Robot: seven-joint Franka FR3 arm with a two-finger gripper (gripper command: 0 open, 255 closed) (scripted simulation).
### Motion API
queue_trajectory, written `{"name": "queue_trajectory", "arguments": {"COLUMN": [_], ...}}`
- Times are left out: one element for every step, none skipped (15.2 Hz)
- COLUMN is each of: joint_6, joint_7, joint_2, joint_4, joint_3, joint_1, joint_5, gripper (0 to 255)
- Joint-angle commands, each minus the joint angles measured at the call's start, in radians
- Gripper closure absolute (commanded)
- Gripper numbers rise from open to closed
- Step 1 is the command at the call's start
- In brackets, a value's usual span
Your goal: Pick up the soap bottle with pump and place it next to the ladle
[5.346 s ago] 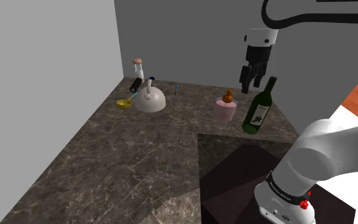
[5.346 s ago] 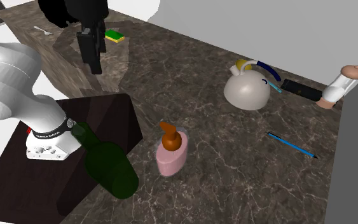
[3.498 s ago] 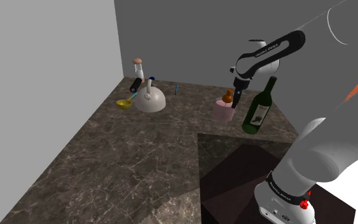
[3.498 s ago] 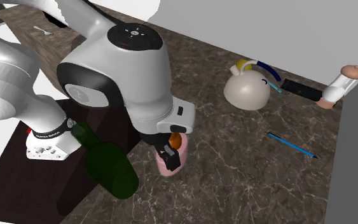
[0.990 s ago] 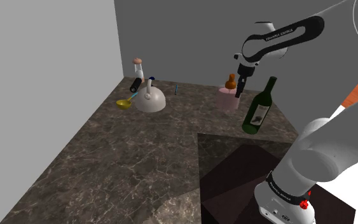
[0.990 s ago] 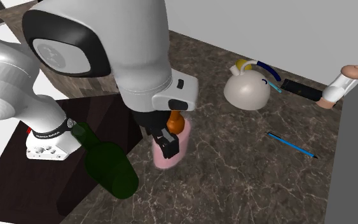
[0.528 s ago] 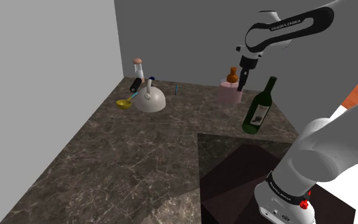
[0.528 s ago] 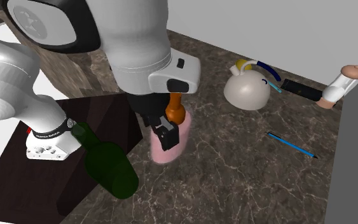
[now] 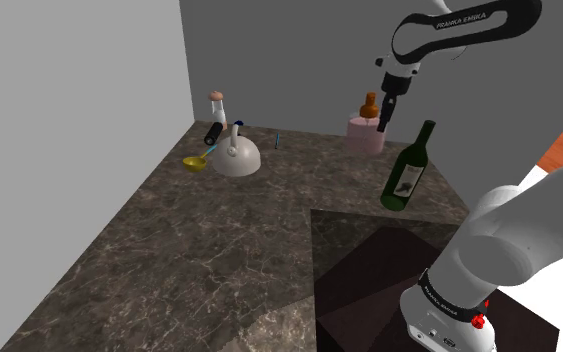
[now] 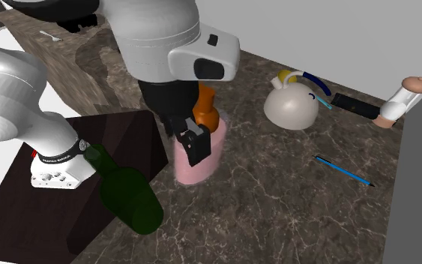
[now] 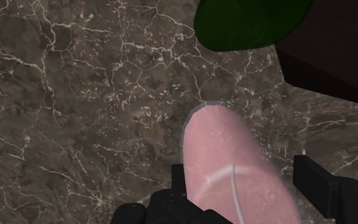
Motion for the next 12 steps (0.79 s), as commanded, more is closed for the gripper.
{"name": "queue_trajectory", "arguments": {"joint_6": [-0.027,-0.04,-0.054,-0.067,-0.081,-0.094,-0.108,-0.121,-0.134,-0.148,-0.161,-0.174], "joint_7": [-0.001,-0.002,-0.002,-0.002,-0.003,-0.004,-0.004,-0.005,-0.006,-0.006,-0.007,-0.008], "joint_2": [-0.003,-0.005,-0.006,-0.008,-0.009,-0.009,-0.01,-0.01,-0.01,-0.01,-0.01,-0.009], "joint_4": [0.024,0.036,0.048,0.06,0.072,0.085,0.098,0.111,0.124,0.138,0.151,0.165], "joint_3": [0.004,0.006,0.008,0.01,0.012,0.014,0.016,0.018,0.02,0.022,0.023,0.025], "joint_1": [0.001,0.002,0.002,0.003,0.003,0.004,0.005,0.005,0.006,0.007,0.007,0.008], "joint_5": [0.002,0.003,0.004,0.006,0.007,0.008,0.009,0.01,0.012,0.013,0.014,0.016], "gripper": [255,255,255,255,255,255,255,255,255,255,255,255]}}
